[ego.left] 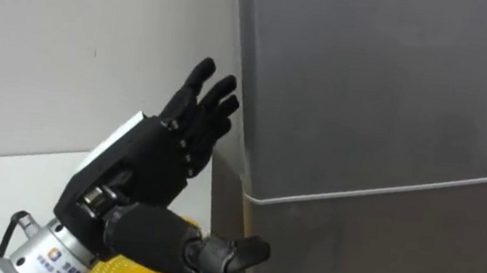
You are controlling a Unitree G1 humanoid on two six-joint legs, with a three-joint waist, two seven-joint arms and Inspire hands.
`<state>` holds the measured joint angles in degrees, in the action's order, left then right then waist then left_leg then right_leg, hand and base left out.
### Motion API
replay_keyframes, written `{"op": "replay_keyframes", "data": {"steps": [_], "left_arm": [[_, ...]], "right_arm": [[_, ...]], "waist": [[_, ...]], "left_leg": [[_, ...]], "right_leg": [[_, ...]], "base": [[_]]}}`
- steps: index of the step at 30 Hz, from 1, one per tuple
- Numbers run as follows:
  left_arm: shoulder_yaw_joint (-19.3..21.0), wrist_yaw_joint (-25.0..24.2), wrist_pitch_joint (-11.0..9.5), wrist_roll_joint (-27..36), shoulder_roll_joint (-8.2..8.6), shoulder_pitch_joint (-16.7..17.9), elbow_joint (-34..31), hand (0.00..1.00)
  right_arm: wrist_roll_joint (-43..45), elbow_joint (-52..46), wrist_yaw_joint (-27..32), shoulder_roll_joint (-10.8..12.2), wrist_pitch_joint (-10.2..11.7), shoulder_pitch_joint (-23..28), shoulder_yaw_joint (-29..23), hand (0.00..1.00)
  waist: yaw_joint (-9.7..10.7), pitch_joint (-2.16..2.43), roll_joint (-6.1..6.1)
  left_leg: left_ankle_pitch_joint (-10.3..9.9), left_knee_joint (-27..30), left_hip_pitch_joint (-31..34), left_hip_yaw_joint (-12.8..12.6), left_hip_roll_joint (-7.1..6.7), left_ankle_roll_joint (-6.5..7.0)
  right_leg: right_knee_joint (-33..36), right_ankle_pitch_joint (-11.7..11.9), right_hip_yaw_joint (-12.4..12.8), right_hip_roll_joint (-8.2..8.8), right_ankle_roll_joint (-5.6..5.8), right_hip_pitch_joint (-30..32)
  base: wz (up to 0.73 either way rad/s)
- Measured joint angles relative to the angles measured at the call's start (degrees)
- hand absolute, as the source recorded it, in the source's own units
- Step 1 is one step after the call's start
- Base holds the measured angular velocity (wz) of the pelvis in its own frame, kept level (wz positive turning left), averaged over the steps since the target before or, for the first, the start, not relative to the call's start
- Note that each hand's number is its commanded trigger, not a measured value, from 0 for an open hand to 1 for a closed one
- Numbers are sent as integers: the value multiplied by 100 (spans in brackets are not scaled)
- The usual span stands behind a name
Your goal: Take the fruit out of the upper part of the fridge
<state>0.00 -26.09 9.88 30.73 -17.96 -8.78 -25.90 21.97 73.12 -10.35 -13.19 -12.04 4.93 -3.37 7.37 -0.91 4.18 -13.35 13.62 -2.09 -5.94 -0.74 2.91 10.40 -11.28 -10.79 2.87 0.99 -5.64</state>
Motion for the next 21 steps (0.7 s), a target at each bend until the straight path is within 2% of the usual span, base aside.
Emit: {"op": "replay_keyframes", "data": {"steps": [4,5,6,7,14,16,21], "left_arm": [[-80,-106,13,-7,-9,-4,0,0],[-81,-109,13,-11,-9,-4,0,53],[-82,-115,13,-19,-9,-4,0,69],[-85,-119,13,-20,-9,-4,0,100],[-74,97,19,-68,-38,-4,2,100],[-23,149,17,-109,-49,-6,2,100],[-70,-18,10,-96,-126,-15,-5,100]], "right_arm": [[6,44,-44,-6,-5,-66,79,0],[8,41,-43,-9,-5,-67,103,0],[8,41,-42,-11,-4,-75,128,0],[9,41,-42,-19,-5,-81,174,0],[-29,67,-25,-26,-28,-102,271,0],[-40,65,-24,-27,-55,-104,336,0],[-42,68,-25,-29,-53,-103,388,0]], "waist": [[21,4,-11],[21,4,-10],[21,12,-7],[23,23,4],[21,62,28],[19,98,33],[-15,105,34]], "left_leg": [[0,17,5,-3,0,0],[0,19,9,-3,0,0],[0,24,19,-3,0,0],[0,31,30,-4,0,0],[3,37,40,-3,-3,1],[3,37,37,-19,-6,1],[3,37,37,-10,-7,1]], "right_leg": [[-10,0,-6,-1,0,13],[-11,0,-8,-1,0,13],[-13,0,-11,-1,0,18],[-13,0,-18,-2,0,21],[-62,2,-80,-3,3,-19],[-74,2,-96,0,5,-27],[-68,4,-98,1,8,-39]], "base": [[0],[0],[0],[0],[7],[5],[2]]}}
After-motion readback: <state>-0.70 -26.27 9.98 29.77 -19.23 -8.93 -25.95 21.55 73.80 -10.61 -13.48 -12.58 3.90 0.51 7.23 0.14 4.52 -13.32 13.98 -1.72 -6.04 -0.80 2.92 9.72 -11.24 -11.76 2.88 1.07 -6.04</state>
